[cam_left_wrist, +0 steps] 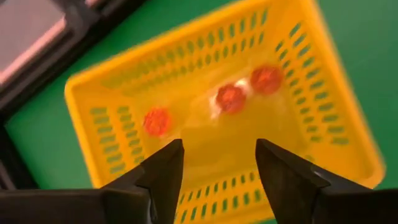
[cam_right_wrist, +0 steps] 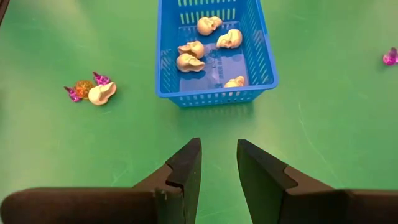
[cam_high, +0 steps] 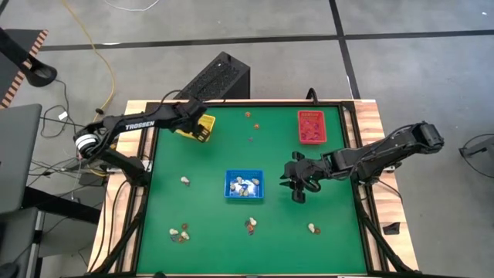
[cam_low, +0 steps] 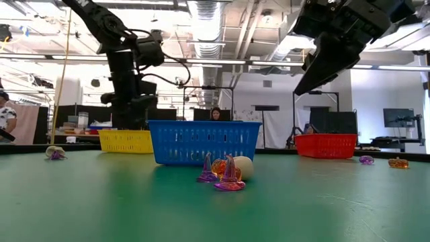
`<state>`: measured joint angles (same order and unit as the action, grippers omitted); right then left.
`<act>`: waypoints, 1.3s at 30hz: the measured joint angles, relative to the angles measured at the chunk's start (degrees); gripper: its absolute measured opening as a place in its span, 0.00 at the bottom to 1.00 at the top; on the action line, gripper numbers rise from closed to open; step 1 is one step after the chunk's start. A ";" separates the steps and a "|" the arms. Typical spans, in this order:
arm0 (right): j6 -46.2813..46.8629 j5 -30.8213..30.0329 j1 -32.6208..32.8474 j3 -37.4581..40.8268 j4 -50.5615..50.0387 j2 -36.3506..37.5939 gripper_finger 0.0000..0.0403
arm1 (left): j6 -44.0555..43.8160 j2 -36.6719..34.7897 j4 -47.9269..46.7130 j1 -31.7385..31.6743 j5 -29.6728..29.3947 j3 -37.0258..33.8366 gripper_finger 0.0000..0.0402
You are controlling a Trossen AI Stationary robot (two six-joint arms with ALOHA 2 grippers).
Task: Sort Halloween decoration
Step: Put the orange pumpkin toy into the yellow bin
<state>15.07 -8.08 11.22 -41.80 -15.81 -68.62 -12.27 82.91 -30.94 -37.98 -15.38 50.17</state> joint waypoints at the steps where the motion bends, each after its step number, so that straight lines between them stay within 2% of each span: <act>1: -0.02 0.02 0.00 0.00 -0.02 0.00 0.33 | 0.42 0.00 1.10 0.13 0.18 0.00 0.48; 7: 0.01 -0.03 0.00 0.00 0.00 0.00 0.33 | 1.31 -0.41 11.94 1.38 3.63 0.00 0.49; 10: 0.09 -1.34 0.00 0.00 0.00 0.00 0.33 | 0.24 0.41 20.95 2.93 9.50 0.00 0.49; 13: -0.30 -2.71 -0.03 1.03 2.12 0.00 0.33 | 0.08 4.01 31.96 5.98 15.96 0.07 0.49; 15: -0.89 -2.89 -0.64 2.16 4.36 0.00 0.33 | 0.98 8.19 37.13 7.97 16.42 1.56 0.49; 17: -0.88 -2.75 -1.06 2.87 5.47 0.00 0.33 | 1.46 13.47 38.11 8.94 15.96 5.37 0.49; 20: 1.00 -2.71 -1.55 2.93 5.48 0.00 0.33 | 3.08 22.45 34.32 8.97 16.21 14.63 0.49; 23: 2.85 -2.64 -0.97 2.93 5.40 0.00 0.33 | 2.58 30.21 27.79 8.07 13.51 25.07 0.49; 29: 4.02 -2.56 2.23 2.95 4.83 0.00 0.33 | -1.15 42.95 10.92 5.61 11.50 43.96 0.49; 31: 4.02 -2.54 3.32 2.96 4.71 0.00 0.33 | -1.48 45.41 4.11 5.03 13.28 49.09 0.49; 35: 3.97 -2.54 4.50 2.97 4.12 0.00 0.33 | -1.06 47.80 -2.24 4.15 10.07 55.82 0.49; 39: 3.96 -2.54 4.94 2.96 3.80 0.00 0.33 | 0.63 48.75 -4.21 3.41 11.57 56.63 0.49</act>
<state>19.03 -10.61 16.16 -38.85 -12.01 -68.62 -11.64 131.66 -35.15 -34.56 -3.81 106.81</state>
